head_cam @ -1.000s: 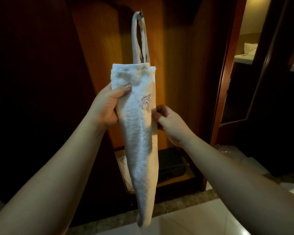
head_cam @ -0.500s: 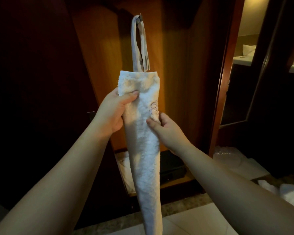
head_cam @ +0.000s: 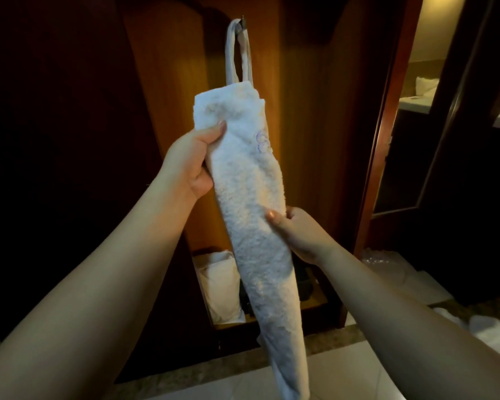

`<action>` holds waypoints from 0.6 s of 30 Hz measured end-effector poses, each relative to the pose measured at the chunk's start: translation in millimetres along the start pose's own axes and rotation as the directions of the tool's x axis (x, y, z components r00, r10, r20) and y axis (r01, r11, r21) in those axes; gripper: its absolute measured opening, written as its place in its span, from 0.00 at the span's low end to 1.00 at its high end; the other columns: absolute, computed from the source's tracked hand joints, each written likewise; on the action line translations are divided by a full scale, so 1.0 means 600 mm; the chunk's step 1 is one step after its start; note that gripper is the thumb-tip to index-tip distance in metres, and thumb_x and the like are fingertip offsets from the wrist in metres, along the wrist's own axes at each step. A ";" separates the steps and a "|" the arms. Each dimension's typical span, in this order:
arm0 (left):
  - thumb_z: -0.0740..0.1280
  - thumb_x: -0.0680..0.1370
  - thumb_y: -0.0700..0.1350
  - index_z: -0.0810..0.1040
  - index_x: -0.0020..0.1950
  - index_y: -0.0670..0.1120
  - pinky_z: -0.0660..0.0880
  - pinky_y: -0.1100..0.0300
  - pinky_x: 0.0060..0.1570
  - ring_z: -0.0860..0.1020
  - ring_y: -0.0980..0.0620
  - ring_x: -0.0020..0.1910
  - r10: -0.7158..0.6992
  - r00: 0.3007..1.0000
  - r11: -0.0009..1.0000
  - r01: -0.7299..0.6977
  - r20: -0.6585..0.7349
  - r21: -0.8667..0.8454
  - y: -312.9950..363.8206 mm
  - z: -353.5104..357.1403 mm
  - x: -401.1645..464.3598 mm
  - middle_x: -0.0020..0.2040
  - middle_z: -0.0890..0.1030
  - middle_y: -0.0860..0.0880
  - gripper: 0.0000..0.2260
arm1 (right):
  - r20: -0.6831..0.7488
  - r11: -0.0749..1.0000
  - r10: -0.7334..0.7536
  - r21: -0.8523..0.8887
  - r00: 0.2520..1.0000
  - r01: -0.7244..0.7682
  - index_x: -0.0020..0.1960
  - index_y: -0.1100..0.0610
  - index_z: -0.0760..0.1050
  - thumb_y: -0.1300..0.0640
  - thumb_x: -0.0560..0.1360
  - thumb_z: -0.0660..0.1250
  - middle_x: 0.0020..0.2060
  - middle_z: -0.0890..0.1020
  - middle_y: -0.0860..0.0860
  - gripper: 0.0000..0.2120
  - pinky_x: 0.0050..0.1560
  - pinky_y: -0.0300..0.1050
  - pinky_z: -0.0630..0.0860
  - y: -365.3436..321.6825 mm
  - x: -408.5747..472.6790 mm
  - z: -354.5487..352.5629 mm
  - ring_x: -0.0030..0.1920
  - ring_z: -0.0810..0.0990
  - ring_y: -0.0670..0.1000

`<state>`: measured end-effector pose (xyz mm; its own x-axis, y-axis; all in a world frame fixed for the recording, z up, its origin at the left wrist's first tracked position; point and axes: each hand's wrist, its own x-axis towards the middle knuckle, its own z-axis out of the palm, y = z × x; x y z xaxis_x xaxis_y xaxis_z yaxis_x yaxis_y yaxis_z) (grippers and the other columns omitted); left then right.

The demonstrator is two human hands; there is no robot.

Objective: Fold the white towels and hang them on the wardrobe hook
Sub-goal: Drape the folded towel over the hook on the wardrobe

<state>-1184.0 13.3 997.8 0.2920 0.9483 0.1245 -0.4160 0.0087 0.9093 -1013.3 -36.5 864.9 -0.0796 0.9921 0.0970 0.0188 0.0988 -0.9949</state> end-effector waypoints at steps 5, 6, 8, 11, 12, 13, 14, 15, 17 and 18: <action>0.66 0.80 0.41 0.78 0.62 0.39 0.83 0.50 0.42 0.85 0.44 0.50 -0.102 0.994 0.995 0.103 -0.032 0.018 0.006 0.002 0.017 0.52 0.86 0.41 0.12 | -0.113 0.994 -0.084 -0.078 0.990 0.076 0.53 0.60 0.80 0.22 0.49 0.75 0.46 0.87 0.54 0.49 0.56 0.64 0.81 0.011 0.000 -0.013 0.48 0.87 0.55; 0.66 0.81 0.40 0.78 0.61 0.39 0.83 0.51 0.41 0.86 0.45 0.49 -0.117 0.993 0.993 0.117 -0.030 0.013 0.007 0.001 0.019 0.50 0.86 0.42 0.11 | -0.124 0.991 -0.123 -0.076 0.985 0.114 0.54 0.59 0.81 0.22 0.51 0.75 0.48 0.87 0.55 0.47 0.56 0.63 0.81 0.012 0.001 -0.013 0.49 0.87 0.55; 0.65 0.81 0.40 0.78 0.58 0.39 0.83 0.51 0.41 0.86 0.46 0.46 -0.135 0.991 0.991 0.135 -0.022 -0.001 0.011 -0.002 0.023 0.46 0.87 0.43 0.08 | -0.150 0.977 -0.206 -0.081 0.967 0.195 0.53 0.56 0.82 0.24 0.58 0.74 0.53 0.84 0.58 0.39 0.56 0.66 0.80 0.014 -0.001 -0.015 0.53 0.85 0.57; 0.65 0.81 0.39 0.78 0.57 0.39 0.83 0.51 0.42 0.86 0.46 0.44 -0.151 0.988 0.988 0.151 -0.003 -0.016 0.012 0.001 0.025 0.45 0.87 0.43 0.07 | -0.200 0.942 -0.301 -0.216 0.932 0.258 0.47 0.57 0.79 0.24 0.63 0.69 0.52 0.79 0.62 0.36 0.51 0.69 0.78 0.013 -0.001 -0.017 0.51 0.81 0.64; 0.65 0.81 0.39 0.78 0.56 0.39 0.83 0.51 0.41 0.86 0.46 0.44 -0.151 0.988 0.988 0.151 -0.008 -0.014 0.013 0.003 0.025 0.44 0.87 0.43 0.06 | -0.212 0.927 -0.316 -0.275 0.925 0.254 0.46 0.58 0.78 0.22 0.64 0.66 0.50 0.79 0.60 0.37 0.50 0.66 0.79 0.011 -0.003 -0.018 0.50 0.82 0.61; 0.65 0.81 0.38 0.78 0.56 0.39 0.84 0.51 0.40 0.86 0.46 0.43 -0.148 0.989 0.989 0.148 -0.021 -0.013 0.013 0.005 0.026 0.43 0.87 0.43 0.06 | -0.217 0.915 -0.323 -0.320 0.921 0.246 0.47 0.56 0.78 0.21 0.65 0.63 0.48 0.79 0.56 0.37 0.48 0.62 0.80 0.007 -0.007 -0.017 0.48 0.82 0.57; 0.65 0.81 0.38 0.78 0.56 0.39 0.84 0.51 0.39 0.86 0.46 0.42 -0.142 0.989 0.990 0.142 -0.038 -0.013 0.014 0.007 0.028 0.42 0.86 0.43 0.05 | -0.220 0.909 -0.321 -0.345 0.921 0.235 0.48 0.54 0.78 0.21 0.66 0.60 0.47 0.79 0.53 0.36 0.48 0.58 0.81 0.002 -0.011 -0.016 0.46 0.82 0.53; 0.66 0.81 0.38 0.77 0.56 0.39 0.84 0.51 0.39 0.86 0.46 0.42 -0.132 0.990 0.991 0.131 -0.054 -0.012 0.016 0.008 0.030 0.41 0.86 0.43 0.05 | -0.216 0.915 -0.301 -0.341 0.929 0.217 0.49 0.51 0.78 0.22 0.69 0.58 0.47 0.80 0.52 0.33 0.48 0.57 0.81 -0.001 -0.014 -0.015 0.46 0.82 0.51; 0.66 0.81 0.38 0.77 0.56 0.39 0.84 0.50 0.40 0.86 0.45 0.44 -0.106 0.992 0.994 0.105 -0.069 -0.021 0.018 0.010 0.035 0.42 0.87 0.43 0.05 | -0.153 0.958 -0.179 -0.254 0.972 0.136 0.52 0.50 0.78 0.29 0.73 0.58 0.47 0.84 0.51 0.26 0.52 0.57 0.82 -0.008 -0.016 -0.017 0.47 0.85 0.51; 0.66 0.81 0.38 0.78 0.56 0.39 0.84 0.50 0.41 0.86 0.45 0.45 -0.096 0.993 0.995 0.094 -0.072 -0.025 0.019 0.011 0.037 0.42 0.87 0.43 0.05 | -0.099 0.973 -0.112 -0.211 0.989 0.089 0.54 0.50 0.78 0.33 0.74 0.60 0.47 0.85 0.50 0.23 0.54 0.57 0.82 -0.010 -0.016 -0.020 0.47 0.85 0.51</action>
<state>-1176.2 32.5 1013.4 0.2681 0.9634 0.0082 -0.4081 0.1059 0.9068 -1000.4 -45.6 870.4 0.0177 0.9776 0.2099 0.2212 0.2009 -0.9543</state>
